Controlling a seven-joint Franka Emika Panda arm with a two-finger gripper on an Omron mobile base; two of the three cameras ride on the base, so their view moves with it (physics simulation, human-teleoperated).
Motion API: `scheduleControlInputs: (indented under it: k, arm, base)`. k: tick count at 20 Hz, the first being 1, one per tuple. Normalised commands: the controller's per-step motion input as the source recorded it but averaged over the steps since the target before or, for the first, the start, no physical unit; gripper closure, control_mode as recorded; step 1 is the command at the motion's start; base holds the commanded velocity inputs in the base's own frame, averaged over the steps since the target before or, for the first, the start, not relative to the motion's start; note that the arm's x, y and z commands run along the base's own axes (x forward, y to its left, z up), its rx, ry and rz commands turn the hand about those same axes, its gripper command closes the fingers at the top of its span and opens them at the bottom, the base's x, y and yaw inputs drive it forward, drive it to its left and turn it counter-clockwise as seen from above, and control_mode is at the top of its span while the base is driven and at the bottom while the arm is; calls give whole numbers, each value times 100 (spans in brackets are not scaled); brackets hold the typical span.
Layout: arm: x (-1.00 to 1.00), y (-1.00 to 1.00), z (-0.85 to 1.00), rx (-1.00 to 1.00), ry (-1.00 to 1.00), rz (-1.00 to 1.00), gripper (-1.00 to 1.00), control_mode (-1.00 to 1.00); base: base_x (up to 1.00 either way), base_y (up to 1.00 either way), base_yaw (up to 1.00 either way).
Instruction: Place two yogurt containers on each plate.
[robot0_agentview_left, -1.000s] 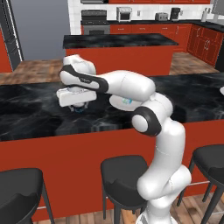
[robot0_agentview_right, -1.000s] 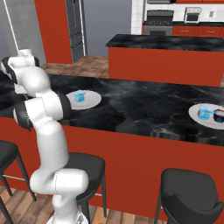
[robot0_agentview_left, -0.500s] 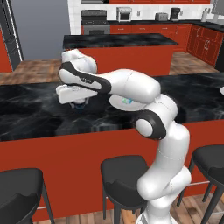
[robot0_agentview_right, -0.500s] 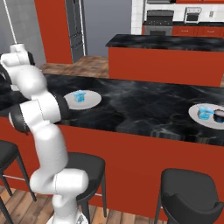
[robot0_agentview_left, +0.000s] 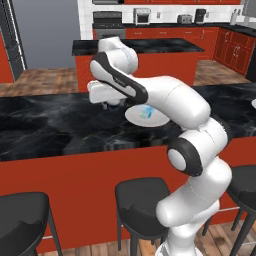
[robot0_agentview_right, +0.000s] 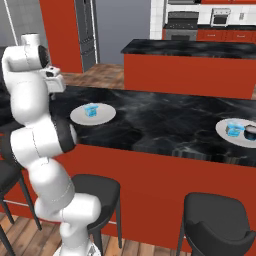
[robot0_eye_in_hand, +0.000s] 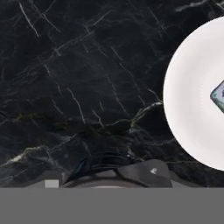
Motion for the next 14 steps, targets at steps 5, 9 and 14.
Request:
scheduleControlInputs:
  k: [5, 9, 14]
  arm:
    - [0, -100, -4, 3, 0, -4, 100, -100]
    - [0, -100, -4, 3, 0, -4, 100, -100]
    - [41, -54, -10, 0, 0, -6, 100, -100]
  base:
    - [0, 0, 0]
    - [0, 0, 0]
    - [0, 0, 0]
